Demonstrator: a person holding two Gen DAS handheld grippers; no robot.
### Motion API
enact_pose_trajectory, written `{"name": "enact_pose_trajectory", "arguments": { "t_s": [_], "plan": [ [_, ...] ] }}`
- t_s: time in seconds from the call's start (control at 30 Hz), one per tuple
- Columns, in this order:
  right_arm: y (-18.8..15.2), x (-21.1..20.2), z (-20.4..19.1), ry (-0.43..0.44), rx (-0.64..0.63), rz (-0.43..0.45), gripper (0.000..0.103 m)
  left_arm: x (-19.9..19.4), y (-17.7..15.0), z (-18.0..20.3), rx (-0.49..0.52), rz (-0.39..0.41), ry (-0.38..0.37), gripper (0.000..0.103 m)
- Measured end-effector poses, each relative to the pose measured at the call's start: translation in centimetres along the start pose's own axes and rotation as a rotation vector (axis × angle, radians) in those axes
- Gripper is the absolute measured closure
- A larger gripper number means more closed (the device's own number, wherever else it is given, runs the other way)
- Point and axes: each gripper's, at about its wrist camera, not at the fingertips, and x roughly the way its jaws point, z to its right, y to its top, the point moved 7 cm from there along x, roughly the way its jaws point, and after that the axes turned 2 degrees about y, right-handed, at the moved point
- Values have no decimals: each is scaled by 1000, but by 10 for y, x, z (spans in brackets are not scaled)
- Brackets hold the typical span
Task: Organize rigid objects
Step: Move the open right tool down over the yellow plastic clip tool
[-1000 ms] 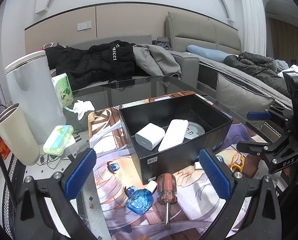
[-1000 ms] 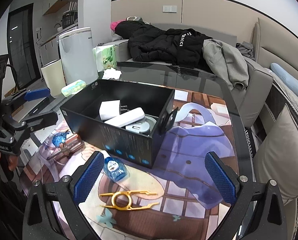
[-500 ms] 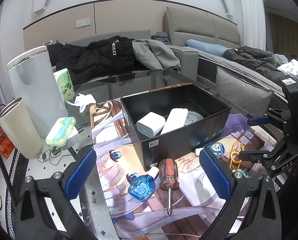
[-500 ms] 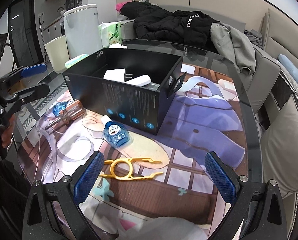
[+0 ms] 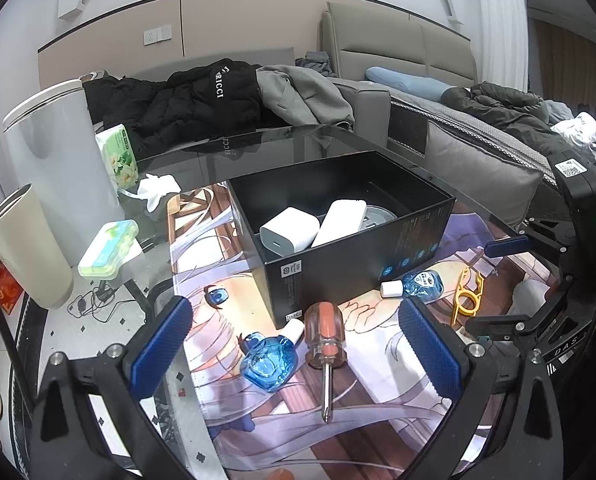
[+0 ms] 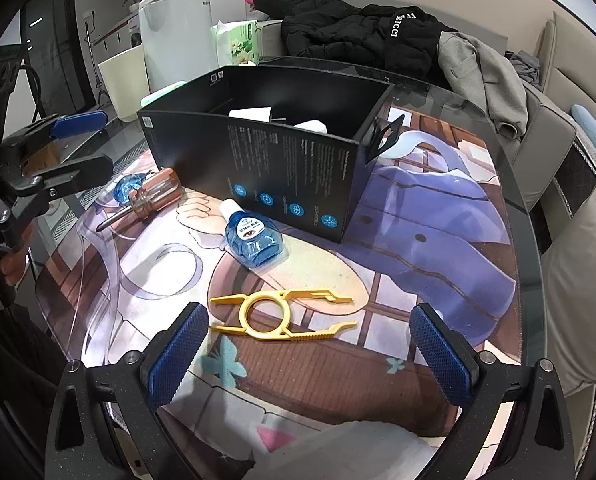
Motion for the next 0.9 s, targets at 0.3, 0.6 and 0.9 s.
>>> {"name": "enact_pose_trajectory", "arguments": {
  "t_s": [0.3,0.6,0.9],
  "plan": [
    [-2,5,-3,-1,-6,-17,1,13,-9,3,-7,-62,-27,0],
    [-2,7,-4,9,-2,-33,1,21,-15,10,18,-108,-46,0],
    [-3,11,-10,22,-2,-40,1,28,-22,21,55,-160,-87,0]
  ]
}}
